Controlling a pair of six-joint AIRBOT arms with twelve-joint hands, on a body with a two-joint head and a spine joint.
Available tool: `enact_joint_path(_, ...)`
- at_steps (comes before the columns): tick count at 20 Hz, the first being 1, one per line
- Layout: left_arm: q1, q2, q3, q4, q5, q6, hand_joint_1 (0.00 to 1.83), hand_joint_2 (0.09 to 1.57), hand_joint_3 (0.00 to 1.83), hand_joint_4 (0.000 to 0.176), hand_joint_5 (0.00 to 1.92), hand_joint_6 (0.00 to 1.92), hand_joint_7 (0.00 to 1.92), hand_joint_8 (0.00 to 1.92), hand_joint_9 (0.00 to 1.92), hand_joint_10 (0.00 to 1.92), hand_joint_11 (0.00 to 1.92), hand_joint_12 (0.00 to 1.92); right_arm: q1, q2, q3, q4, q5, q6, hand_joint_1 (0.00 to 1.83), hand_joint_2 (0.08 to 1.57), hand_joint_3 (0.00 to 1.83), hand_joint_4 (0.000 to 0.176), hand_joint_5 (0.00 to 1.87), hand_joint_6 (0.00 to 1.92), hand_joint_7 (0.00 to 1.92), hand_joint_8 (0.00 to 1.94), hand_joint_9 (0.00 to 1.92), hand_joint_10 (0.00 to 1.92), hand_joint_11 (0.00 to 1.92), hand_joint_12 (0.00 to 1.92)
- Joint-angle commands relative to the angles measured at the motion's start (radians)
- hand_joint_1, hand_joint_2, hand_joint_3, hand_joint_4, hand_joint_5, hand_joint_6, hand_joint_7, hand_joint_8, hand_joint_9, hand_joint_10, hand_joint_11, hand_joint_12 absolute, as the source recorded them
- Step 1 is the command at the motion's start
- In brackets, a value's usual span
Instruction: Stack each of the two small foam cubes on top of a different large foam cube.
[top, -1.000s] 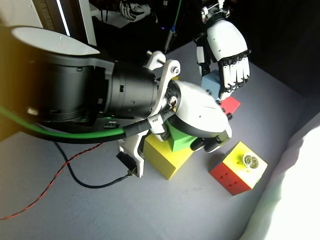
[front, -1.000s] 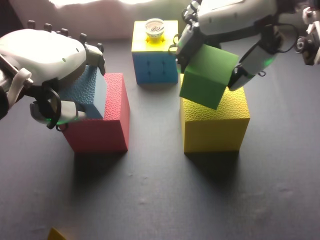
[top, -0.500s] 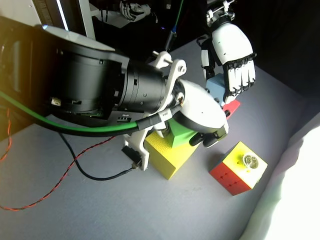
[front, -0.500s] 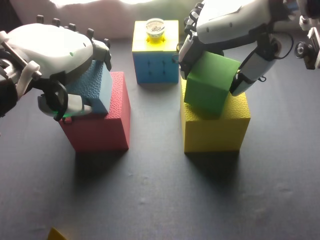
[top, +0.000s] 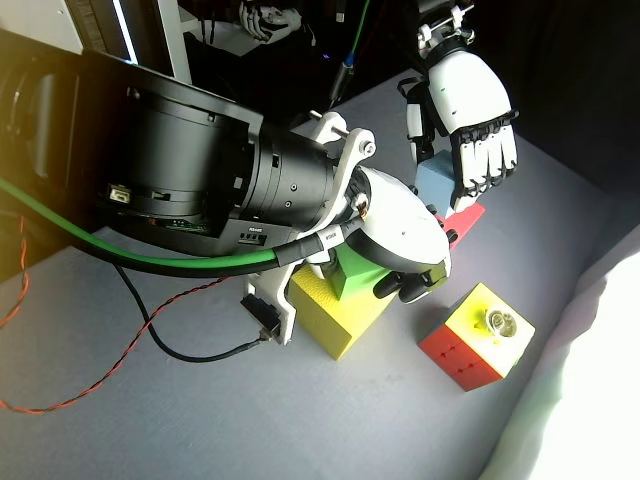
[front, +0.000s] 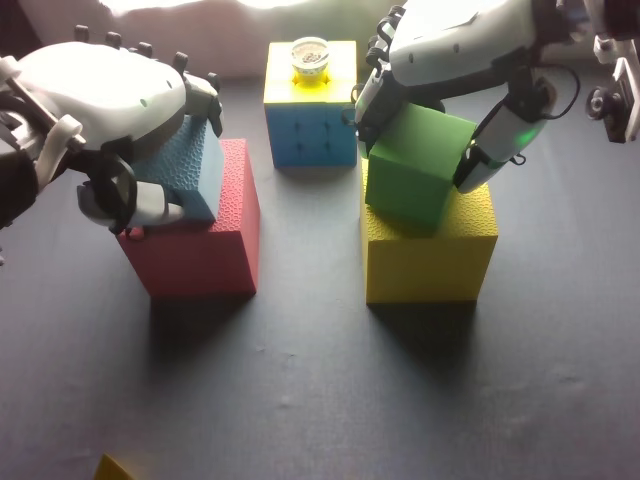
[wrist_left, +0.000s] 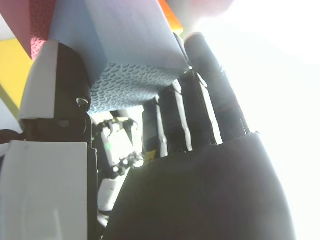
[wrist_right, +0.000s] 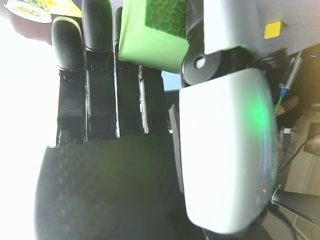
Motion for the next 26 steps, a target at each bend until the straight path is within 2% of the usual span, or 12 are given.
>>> enact_joint_path(1,0.0,0.005,0.005,0.034,-0.037,0.005,1.2,1.24,0.0,0.0,0.8,1.1,0.74,1.59,0.55,1.42,0.33,1.67,-0.009,0.004,-0.001,0.0,-0.032,-0.009,1.24,1.1,0.0,0.0,1.03,0.79,1.01,1.1,0.86,1.06,0.44,1.58)
enact_joint_path(6,0.0,0.004,0.006,0.032,-0.037,0.006,1.18,1.26,0.0,0.0,0.7,1.22,0.74,1.58,0.52,1.39,0.28,1.68,-0.015,0.003,-0.001,-0.001,-0.033,-0.009,1.22,1.11,0.0,0.0,0.97,0.92,1.01,1.05,0.87,0.91,0.41,1.59)
enact_joint_path(8,0.0,0.004,0.005,0.032,-0.037,0.006,1.16,1.28,0.0,0.0,0.63,1.32,0.74,1.56,0.45,1.32,0.18,1.7,-0.01,0.004,-0.001,-0.001,-0.033,-0.012,1.2,1.15,0.0,0.021,0.89,1.09,0.94,1.11,0.83,0.85,0.36,1.62)
enact_joint_path(9,0.0,0.004,0.005,0.03,-0.037,0.007,1.16,1.28,0.0,0.0,0.63,1.34,0.74,1.55,0.43,1.27,0.13,1.69,-0.007,0.004,-0.001,-0.001,-0.033,-0.012,1.19,1.17,0.0,0.015,0.82,1.2,0.92,1.12,0.81,0.83,0.36,1.61)
enact_joint_path(10,0.0,0.004,0.004,0.03,-0.037,0.008,1.08,1.28,0.0,0.0,0.65,1.42,0.57,1.07,0.38,1.2,0.05,1.64,-0.007,0.004,-0.001,-0.001,-0.033,-0.012,1.18,1.18,0.0,0.0,0.78,1.26,0.93,1.12,0.78,0.81,0.35,1.61)
enact_joint_path(11,0.0,0.004,0.004,0.029,-0.037,0.009,1.06,1.29,0.0,0.0,0.65,1.45,0.57,0.86,0.37,1.18,0.04,1.62,-0.007,0.004,-0.001,-0.001,-0.033,-0.012,1.18,1.18,0.0,0.0,0.77,1.27,0.93,1.12,0.78,0.8,0.35,1.62)
enact_joint_path(12,0.0,0.004,0.004,0.029,-0.037,0.009,0.98,1.26,0.0,0.0,0.47,0.76,0.53,0.66,0.33,1.02,0.01,1.51,-0.007,0.004,-0.001,-0.001,-0.033,-0.015,1.1,1.11,0.0,0.0,0.6,0.72,0.77,0.67,0.72,0.73,0.32,1.54)
enact_joint_path(13,0.0,0.005,0.003,0.028,-0.037,0.009,0.94,1.24,0.0,0.0,0.49,0.39,0.53,0.45,0.33,0.86,0.0,1.41,-0.007,0.004,-0.001,-0.001,-0.033,-0.017,1.08,1.07,0.0,0.0,0.68,0.37,0.79,0.36,0.7,0.6,0.32,1.47)
enact_joint_path(15,0.0,0.005,0.003,0.028,-0.037,0.009,0.87,1.23,0.0,0.0,0.49,0.08,0.54,0.13,0.34,0.53,0.0,1.18,-0.005,0.004,-0.001,0.0,-0.034,-0.017,1.06,1.01,0.0,0.0,0.74,0.09,0.8,0.06,0.7,0.34,0.31,1.34)
enact_joint_path(17,0.0,0.005,0.003,0.027,-0.037,0.009,0.73,1.22,0.0,0.0,0.29,0.0,0.38,0.01,0.29,0.17,0.0,0.79,-0.005,0.004,-0.001,0.0,-0.037,-0.021,1.07,0.99,0.0,0.0,0.63,0.0,0.68,0.0,0.65,0.13,0.21,1.28)
enact_joint_path(21,0.001,0.004,0.003,0.027,-0.037,0.01,0.58,1.15,0.0,0.0,0.11,0.0,0.18,0.0,0.16,0.01,0.0,0.4,-0.004,0.004,-0.001,0.0,-0.045,-0.027,0.94,1.01,0.01,0.0,0.42,0.0,0.47,0.0,0.47,0.02,0.07,1.22)
enact_joint_path(26,0.001,0.004,0.003,0.027,-0.037,0.01,0.57,1.11,0.0,0.0,0.11,0.0,0.15,0.0,0.15,0.0,0.0,0.39,-0.008,0.004,-0.001,0.0,-0.055,-0.032,0.89,1.02,0.01,0.0,0.34,0.0,0.38,0.0,0.41,0.0,0.0,1.2)
